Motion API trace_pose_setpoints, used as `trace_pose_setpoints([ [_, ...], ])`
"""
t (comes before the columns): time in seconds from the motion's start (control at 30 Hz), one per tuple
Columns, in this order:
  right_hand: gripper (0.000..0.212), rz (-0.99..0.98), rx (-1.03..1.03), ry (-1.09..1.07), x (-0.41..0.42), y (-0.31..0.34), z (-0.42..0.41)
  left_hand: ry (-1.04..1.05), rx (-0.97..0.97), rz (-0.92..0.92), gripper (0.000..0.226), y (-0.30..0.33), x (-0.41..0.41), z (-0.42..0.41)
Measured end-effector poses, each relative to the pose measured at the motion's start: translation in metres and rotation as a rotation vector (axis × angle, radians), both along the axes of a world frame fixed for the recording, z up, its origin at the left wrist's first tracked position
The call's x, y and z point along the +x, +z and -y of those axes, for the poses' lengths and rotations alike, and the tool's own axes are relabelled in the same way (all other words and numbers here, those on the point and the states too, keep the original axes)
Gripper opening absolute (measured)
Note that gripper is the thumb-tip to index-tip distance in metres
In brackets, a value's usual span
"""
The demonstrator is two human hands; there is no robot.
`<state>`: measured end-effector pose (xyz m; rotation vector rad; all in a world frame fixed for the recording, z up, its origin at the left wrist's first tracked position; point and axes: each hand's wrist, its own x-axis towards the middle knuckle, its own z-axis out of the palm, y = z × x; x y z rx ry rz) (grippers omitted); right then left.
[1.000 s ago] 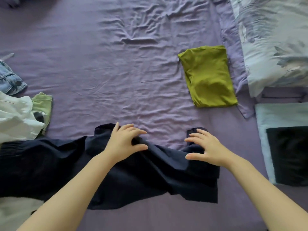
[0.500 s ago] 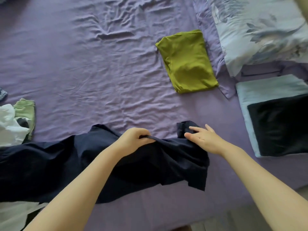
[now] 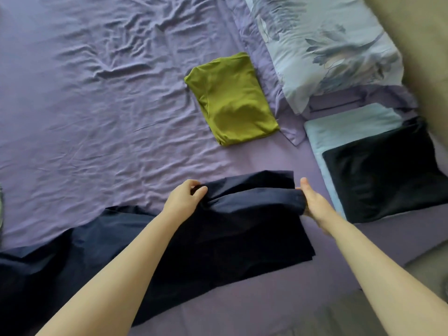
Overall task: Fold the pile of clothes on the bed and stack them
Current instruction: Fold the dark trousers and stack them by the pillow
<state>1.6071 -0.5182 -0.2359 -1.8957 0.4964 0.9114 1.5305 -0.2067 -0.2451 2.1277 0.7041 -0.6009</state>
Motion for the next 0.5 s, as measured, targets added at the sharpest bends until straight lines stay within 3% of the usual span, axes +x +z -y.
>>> trace_pose_setpoints([
  [0.13, 0.106, 0.012, 0.148, -0.045, -0.006, -0.010, 0.005, -0.128, -0.108, 0.111, 0.047, 0.004, 0.025, 0.025],
  [0.2, 0.109, 0.073, 0.193, 0.058, -0.008, -0.013, 0.004, -0.198, -0.199, 0.117, 0.052, 0.007, 0.036, 0.035],
  [0.27, 0.088, 0.109, 0.167, 0.147, -0.005, -0.020, 0.005, -0.294, -0.253, 0.092, 0.060, 0.008, 0.045, 0.043],
  [0.37, 0.025, 0.278, 0.042, 0.134, 0.006, -0.026, 0.004, -0.396, -0.327, 0.043, 0.077, 0.008, 0.057, 0.053],
  [0.4, 0.014, 0.347, -0.038, 0.090, 0.012, -0.025, 0.004, -0.428, -0.324, 0.040, 0.081, 0.006, 0.061, 0.057],
  [0.5, 0.029, 0.484, -0.263, -0.059, 0.028, -0.019, 0.010, -0.535, -0.191, 0.052, 0.085, 0.003, 0.076, 0.062],
])
